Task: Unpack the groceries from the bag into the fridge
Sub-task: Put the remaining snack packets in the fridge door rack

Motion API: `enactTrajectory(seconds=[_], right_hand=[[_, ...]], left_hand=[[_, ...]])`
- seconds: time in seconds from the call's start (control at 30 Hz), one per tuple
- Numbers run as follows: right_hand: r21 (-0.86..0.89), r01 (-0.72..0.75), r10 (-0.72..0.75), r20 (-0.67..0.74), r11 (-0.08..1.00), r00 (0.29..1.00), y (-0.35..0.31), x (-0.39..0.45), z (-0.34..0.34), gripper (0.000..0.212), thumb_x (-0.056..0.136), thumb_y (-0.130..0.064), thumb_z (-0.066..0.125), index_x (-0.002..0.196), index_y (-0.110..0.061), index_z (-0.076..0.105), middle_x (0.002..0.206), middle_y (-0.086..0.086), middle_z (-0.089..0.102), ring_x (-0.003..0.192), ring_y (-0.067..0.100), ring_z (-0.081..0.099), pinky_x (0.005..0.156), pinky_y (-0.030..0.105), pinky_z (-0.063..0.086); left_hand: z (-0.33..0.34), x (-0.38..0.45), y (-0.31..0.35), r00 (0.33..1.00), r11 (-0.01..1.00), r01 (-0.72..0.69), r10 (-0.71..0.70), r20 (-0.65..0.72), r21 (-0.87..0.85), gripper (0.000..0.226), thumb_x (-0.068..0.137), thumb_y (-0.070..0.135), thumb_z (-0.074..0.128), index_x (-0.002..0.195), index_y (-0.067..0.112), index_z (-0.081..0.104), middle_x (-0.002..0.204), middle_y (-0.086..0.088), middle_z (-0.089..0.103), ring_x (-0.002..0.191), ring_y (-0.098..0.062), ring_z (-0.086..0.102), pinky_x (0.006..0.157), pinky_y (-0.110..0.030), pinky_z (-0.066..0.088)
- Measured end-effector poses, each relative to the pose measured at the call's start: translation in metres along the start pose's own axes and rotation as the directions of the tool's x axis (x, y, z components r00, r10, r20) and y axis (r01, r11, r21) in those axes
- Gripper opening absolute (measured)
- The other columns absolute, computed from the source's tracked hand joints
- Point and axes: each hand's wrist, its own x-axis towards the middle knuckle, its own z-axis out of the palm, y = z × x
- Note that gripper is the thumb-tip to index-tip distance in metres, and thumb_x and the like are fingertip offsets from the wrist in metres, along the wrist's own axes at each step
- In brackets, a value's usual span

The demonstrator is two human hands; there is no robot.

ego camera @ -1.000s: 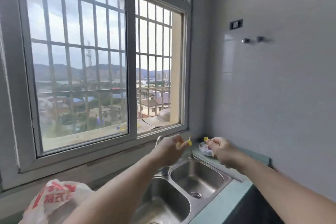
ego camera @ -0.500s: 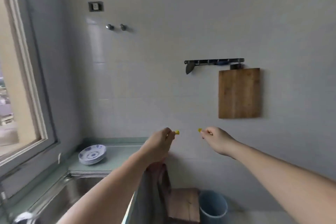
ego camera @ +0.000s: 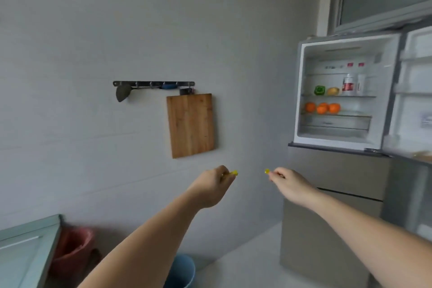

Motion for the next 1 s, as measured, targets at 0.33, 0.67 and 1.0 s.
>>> enactTrajectory(seconds=[0.33,0.67,1.0], right_hand=[[0.148,-0.172,0.197,-0.17,0.974,0.966,0.113,0.016,-0.103,0.028,0.093,-0.03,0.046,0.079,-0.007,0.052,0.063,0.002,0.049,0.063,0.021,0.044,0.06,0.031,0.031],[0.207,-0.298,0.339,-0.203,0.932,0.918,0.192,0.049,-0.161,0.024,0.098,-0.032,0.041,0.087,-0.014,0.052,0.064,-0.002,0.042,0.053,0.015,0.035,0.051,0.026,0.026],[0.187,-0.458,0.495,-0.336,0.869,0.802,0.27,0.153,-0.185,0.023,0.1,-0.026,0.04,0.099,-0.01,0.056,0.07,0.005,0.048,0.051,0.013,0.037,0.041,0.021,0.027]], left_hand=[[0.086,0.086,0.127,0.976,0.975,-0.201,0.207,0.065,-0.095,0.034,0.098,0.051,0.041,0.092,0.021,0.054,0.057,0.006,0.044,0.053,-0.009,0.04,0.052,-0.027,0.032],[0.169,0.194,0.178,0.951,0.92,-0.267,0.299,0.074,-0.286,0.033,0.094,0.052,0.05,0.091,0.02,0.057,0.057,0.008,0.045,0.051,-0.007,0.041,0.05,-0.021,0.033],[0.262,0.36,0.174,0.887,0.815,-0.357,0.449,0.107,-0.455,0.045,0.089,0.06,0.052,0.073,0.018,0.051,0.056,0.001,0.043,0.051,-0.015,0.037,0.052,-0.027,0.036]])
